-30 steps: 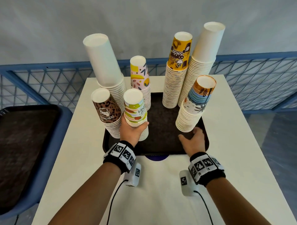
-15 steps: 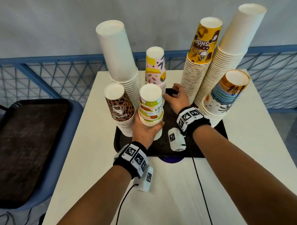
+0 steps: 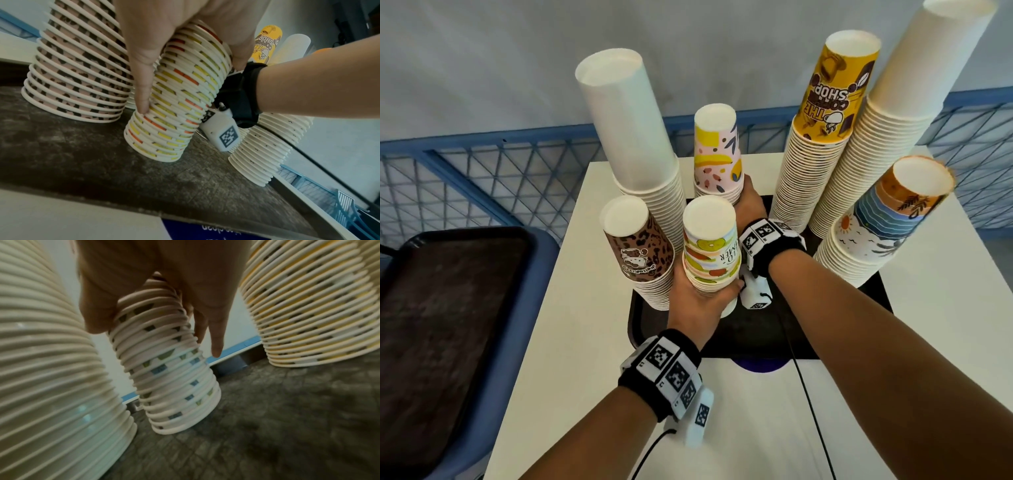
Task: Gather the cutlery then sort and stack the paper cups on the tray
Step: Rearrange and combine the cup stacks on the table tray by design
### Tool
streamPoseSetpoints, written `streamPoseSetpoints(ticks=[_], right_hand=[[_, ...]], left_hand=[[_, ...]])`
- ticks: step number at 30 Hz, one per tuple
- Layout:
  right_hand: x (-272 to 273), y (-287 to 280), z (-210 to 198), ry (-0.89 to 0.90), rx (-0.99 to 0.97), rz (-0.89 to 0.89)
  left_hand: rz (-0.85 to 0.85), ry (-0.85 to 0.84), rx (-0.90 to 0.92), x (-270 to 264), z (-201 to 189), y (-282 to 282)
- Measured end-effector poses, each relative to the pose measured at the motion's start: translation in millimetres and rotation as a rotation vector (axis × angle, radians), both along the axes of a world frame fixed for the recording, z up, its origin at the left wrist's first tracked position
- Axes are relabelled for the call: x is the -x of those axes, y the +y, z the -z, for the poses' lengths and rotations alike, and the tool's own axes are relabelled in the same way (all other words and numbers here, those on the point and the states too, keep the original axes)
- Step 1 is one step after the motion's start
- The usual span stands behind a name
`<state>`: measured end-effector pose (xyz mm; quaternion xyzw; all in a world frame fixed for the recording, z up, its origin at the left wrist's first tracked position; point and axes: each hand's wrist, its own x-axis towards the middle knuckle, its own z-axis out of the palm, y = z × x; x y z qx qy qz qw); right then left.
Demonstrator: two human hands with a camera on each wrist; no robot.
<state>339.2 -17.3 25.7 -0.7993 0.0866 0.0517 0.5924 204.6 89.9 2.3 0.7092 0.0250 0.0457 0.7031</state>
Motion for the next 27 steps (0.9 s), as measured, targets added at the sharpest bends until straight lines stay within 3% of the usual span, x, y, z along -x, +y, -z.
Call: streamPoseSetpoints(ticks=[18,25,27], right_hand=[[141,-46,5,-0.031,0.061,0.156],[161,-53,7,-0.027,-0.013,0.126],[159,-57,8,-0.013,-0.016,0.102]], left_hand=[[-0.001,0.078,-0.131,-4,-5,-1],[0.066,0.067,-0.161,-50,-5,-14],[0.117,0.082,-0.191,-60,-22,-25]])
